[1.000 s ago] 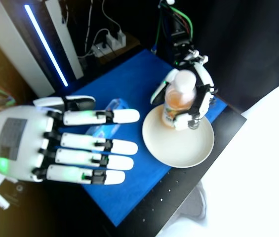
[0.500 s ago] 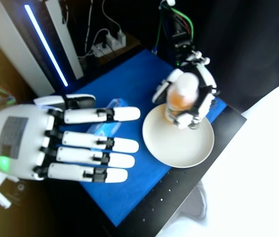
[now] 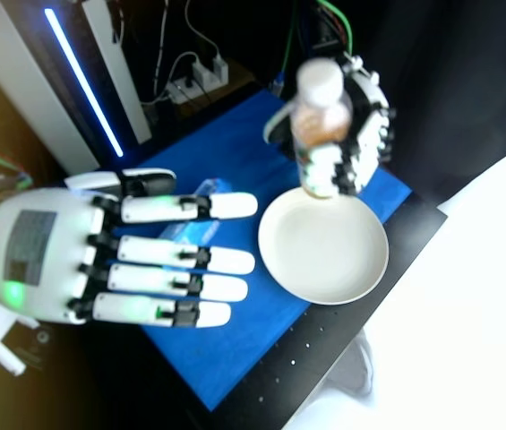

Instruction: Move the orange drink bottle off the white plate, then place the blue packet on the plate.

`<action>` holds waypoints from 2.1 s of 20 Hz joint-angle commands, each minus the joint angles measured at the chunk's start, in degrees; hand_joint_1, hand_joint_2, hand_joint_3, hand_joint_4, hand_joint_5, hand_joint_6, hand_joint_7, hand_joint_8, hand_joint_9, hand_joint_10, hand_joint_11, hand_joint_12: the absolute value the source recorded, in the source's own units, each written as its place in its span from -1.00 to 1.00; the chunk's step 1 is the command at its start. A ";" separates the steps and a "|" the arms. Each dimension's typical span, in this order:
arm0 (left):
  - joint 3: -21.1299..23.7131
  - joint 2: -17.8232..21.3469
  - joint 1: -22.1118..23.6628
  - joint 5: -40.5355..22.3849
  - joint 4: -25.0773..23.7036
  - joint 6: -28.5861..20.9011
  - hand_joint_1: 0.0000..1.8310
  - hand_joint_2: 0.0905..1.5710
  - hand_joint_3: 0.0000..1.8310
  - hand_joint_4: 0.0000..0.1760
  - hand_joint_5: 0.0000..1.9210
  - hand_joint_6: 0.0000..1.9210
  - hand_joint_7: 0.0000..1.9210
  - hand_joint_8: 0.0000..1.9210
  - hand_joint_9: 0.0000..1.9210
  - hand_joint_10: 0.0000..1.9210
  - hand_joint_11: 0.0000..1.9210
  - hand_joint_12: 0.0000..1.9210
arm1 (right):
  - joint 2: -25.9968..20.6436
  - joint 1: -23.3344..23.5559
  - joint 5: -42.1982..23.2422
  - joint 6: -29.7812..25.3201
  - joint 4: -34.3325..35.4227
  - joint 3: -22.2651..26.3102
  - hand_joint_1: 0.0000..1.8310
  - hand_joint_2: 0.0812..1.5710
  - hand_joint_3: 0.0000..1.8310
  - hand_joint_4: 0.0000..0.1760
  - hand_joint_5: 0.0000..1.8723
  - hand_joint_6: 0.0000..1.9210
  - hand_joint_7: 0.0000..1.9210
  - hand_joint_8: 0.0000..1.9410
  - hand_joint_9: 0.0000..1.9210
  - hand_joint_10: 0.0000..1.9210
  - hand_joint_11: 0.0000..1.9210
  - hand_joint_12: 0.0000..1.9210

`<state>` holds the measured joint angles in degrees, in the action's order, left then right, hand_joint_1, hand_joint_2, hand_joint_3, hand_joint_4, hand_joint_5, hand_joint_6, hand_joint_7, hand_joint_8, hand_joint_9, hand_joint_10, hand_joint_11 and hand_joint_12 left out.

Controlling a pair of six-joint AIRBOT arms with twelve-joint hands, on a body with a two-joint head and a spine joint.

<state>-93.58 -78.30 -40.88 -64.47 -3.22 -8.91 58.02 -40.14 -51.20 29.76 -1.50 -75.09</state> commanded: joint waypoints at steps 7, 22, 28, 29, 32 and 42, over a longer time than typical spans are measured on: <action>5.65 3.01 -3.05 -13.39 0.65 -1.48 0.60 0.50 -1.00 -1.00 -0.20 0.38 -0.29 0.20 -0.21 0.22 -0.32 0.73 | 0.19 1.09 -6.98 -0.31 1.42 -0.02 -0.29 -0.09 -1.00 0.96 -0.98 -1.00 -0.78 -1.00 -0.78 -1.00 -1.00 -0.08; 9.17 4.01 -8.95 -13.68 1.19 -2.49 0.49 0.41 -1.00 -1.00 -0.02 0.11 -0.12 0.12 -0.07 0.23 -0.20 -0.07 | 1.20 1.09 -6.89 -0.32 1.54 -0.54 -0.32 -0.09 -1.00 1.00 -1.00 -1.00 -0.78 -1.00 -0.82 -1.00 -1.00 -0.30; 8.80 3.57 -10.10 -12.66 2.32 -2.75 0.60 0.38 -1.00 -1.00 -0.12 0.11 -0.07 0.07 0.04 0.00 -0.03 0.33 | 1.33 1.09 -6.88 -0.58 1.53 -0.55 -0.33 -0.09 -1.00 0.96 -1.00 -1.00 -0.79 -1.00 -0.83 -1.00 -1.00 -0.31; 8.67 3.35 -10.43 -12.61 2.69 -2.94 0.62 0.37 -1.00 -1.00 -0.14 0.09 -0.06 0.06 0.07 -0.07 -0.04 0.48 | 1.33 1.09 -6.88 -0.58 1.53 -0.55 -0.33 -0.09 -1.00 0.89 -1.00 -1.00 -0.79 -1.00 -0.83 -1.00 -1.00 -0.31; 8.01 2.65 -11.05 -12.32 3.53 -3.51 0.63 0.38 -1.00 -1.00 -0.14 0.15 -0.08 0.05 0.04 -0.04 -0.06 0.52 | 1.37 1.09 -6.88 -0.58 1.53 -0.55 -0.33 -0.11 -1.00 0.84 -1.00 -1.00 -0.79 -1.00 -0.83 -1.00 -1.00 -0.32; 8.16 2.31 -12.32 -12.73 4.67 -3.79 0.62 0.39 -1.00 -1.00 -0.14 0.20 -0.14 0.08 0.02 -0.01 -0.07 0.52 | 1.44 1.09 -6.89 -0.58 1.53 -0.53 -0.34 -0.10 -1.00 0.76 -1.00 -1.00 -0.79 -1.00 -0.83 -1.00 -1.00 -0.32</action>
<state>-85.62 -75.61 -53.60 -69.63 0.19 -11.86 59.44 -40.14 -51.13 29.56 -1.13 -75.35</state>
